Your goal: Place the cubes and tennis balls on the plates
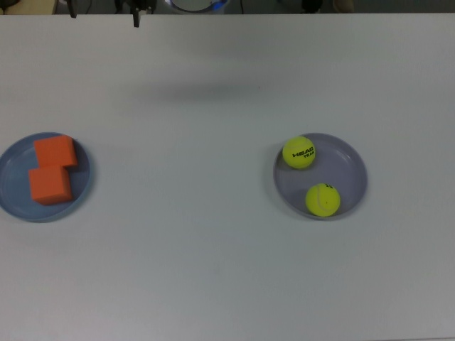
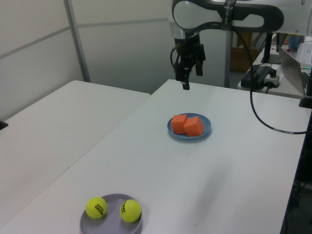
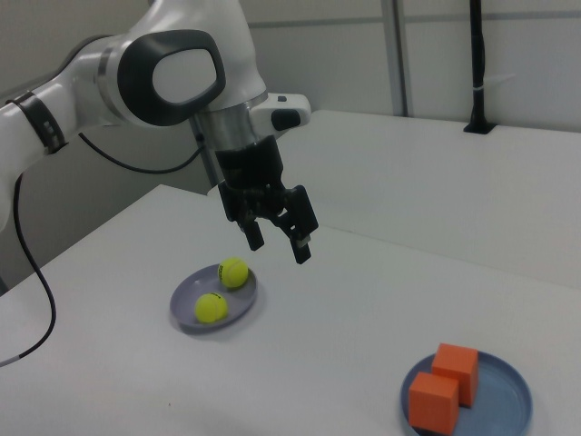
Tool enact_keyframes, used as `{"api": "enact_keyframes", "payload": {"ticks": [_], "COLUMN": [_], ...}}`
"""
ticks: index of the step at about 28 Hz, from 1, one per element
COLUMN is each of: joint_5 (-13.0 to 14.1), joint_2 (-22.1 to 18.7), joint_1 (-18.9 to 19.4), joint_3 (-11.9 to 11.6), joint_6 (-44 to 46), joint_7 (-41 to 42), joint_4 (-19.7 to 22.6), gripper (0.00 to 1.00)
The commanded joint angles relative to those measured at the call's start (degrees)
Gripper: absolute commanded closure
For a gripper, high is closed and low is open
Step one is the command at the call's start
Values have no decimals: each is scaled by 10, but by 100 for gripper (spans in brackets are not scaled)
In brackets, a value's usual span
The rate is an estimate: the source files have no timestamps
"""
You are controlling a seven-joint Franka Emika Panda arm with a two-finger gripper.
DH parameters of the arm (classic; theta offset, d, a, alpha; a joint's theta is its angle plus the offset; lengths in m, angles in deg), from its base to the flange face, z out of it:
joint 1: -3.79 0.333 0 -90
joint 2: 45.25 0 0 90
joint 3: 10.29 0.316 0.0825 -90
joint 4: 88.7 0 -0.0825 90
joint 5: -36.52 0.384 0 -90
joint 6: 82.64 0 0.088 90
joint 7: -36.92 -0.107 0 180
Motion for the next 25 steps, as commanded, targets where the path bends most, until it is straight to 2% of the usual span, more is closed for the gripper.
{"api": "enact_keyframes", "payload": {"ticks": [1,25], "joint_5": [9,8], "joint_2": [-10,-5], "joint_1": [1,-2], "joint_3": [-3,-6], "joint_6": [-8,-11], "joint_7": [13,14], "joint_4": [14,13], "gripper": [0,0]}}
